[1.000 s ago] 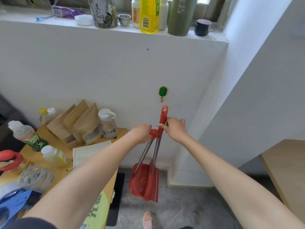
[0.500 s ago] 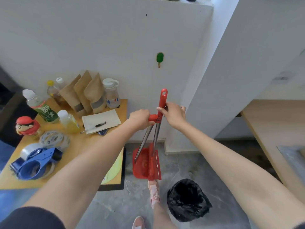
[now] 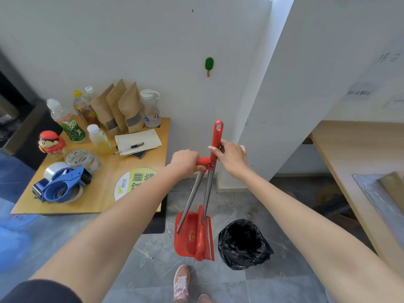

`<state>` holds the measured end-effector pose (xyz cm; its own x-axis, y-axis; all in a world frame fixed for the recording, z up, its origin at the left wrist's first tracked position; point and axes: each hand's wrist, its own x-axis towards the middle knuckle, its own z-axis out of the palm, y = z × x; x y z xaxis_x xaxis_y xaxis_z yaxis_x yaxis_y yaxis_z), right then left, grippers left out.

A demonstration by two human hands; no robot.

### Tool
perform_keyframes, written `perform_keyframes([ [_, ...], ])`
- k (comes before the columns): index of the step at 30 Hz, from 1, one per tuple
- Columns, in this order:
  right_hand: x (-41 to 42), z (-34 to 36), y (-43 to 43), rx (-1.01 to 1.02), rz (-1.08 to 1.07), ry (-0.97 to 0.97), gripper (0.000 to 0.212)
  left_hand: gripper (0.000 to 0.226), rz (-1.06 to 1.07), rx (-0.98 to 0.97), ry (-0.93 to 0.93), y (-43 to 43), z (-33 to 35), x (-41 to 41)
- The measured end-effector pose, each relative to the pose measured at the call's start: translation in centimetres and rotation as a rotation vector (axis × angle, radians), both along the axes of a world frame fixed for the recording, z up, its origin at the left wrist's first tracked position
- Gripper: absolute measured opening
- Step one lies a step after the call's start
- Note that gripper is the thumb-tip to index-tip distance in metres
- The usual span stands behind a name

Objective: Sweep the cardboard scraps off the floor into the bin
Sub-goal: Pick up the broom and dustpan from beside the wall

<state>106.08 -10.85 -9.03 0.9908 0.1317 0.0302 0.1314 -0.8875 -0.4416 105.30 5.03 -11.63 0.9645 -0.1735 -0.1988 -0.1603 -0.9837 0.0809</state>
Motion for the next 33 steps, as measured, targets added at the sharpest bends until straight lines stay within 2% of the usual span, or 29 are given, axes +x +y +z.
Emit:
perform_keyframes([
  [6, -4.3, -1.2, -1.7, 0.026, 0.063, 0.004, 0.039, 0.040, 0.043, 0.000, 0.045, -1.5, -1.0, -4.8],
  [17, -10.3, -0.5, -3.4, 0.235, 0.115, 0.061, 0.031, 0.044, 0.106, -0.017, -0.133, -3.2, -1.1, -12.7],
  [31, -16.2, 1.3, -2.8, 0.275, 0.120, 0.089, 0.038, 0.043, 0.092, -0.055, -0.211, -2.5, 0.2, -18.7],
  [33, -18.0, 1.3, -2.3, 0.329, 0.111, 0.108, 0.038, 0.043, 0.101, -0.071, -0.217, -2.2, 0.2, -20.3],
])
